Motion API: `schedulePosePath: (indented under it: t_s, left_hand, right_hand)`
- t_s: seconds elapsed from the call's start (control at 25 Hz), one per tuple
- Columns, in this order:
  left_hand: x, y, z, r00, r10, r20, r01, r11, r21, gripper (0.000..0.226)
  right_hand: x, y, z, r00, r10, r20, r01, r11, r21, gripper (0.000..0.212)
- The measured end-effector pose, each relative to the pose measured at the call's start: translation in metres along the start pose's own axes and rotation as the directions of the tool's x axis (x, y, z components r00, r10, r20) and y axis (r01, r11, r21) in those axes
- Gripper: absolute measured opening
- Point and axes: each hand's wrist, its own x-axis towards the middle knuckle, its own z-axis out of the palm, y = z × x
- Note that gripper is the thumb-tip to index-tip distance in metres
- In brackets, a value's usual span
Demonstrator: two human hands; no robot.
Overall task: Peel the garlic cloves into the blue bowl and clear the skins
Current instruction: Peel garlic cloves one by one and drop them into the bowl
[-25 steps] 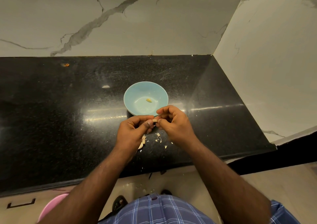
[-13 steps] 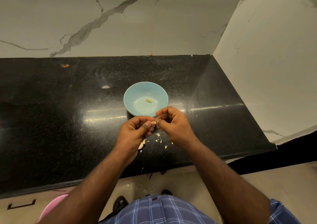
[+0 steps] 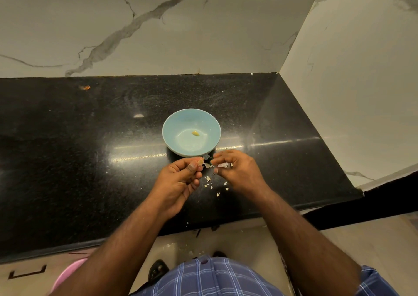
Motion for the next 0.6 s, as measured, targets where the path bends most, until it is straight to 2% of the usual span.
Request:
schedulePosePath:
  t_s: [0.12,0.24,0.4,0.48,0.6]
  left_hand:
    - [-0.001,0.000,0.001,0.999,-0.025,0.039,0.027,0.999,-0.040,0.016]
    - [-0.003,0.000,0.003,0.994,-0.038,0.099,0.040,0.999,-0.019,0.015]
    - [-0.002,0.001,0.000,1.000,0.016,-0.014,-0.013,0.986,0.163,0.020]
    - [-0.001,0.003,-0.003,0.997,0.054,-0.057,-0.044,0.984,0.174,0.030]
    - [-0.003,0.007,-0.003,0.997,0.080,-0.023,-0.076,0.988,0.134,0.034]
  right_hand:
    - [-0.003,-0.013,0.005,0.998,-0.026,0.061,0.003,0.938,0.348,0.027]
    - [-0.007,-0.020,0.016,0.995,-0.043,0.085,-0.004,0.872,0.489,0.028]
    - [-0.007,-0.021,0.018,0.999,-0.054,0.002,0.046,0.877,0.478,0.017]
    - [-0.008,-0.021,0.017,0.997,-0.075,-0.023,0.078,0.902,0.424,0.017]
    - [-0.007,-0.019,0.019,0.993,-0.105,-0.054,0.117,0.937,0.330,0.014]
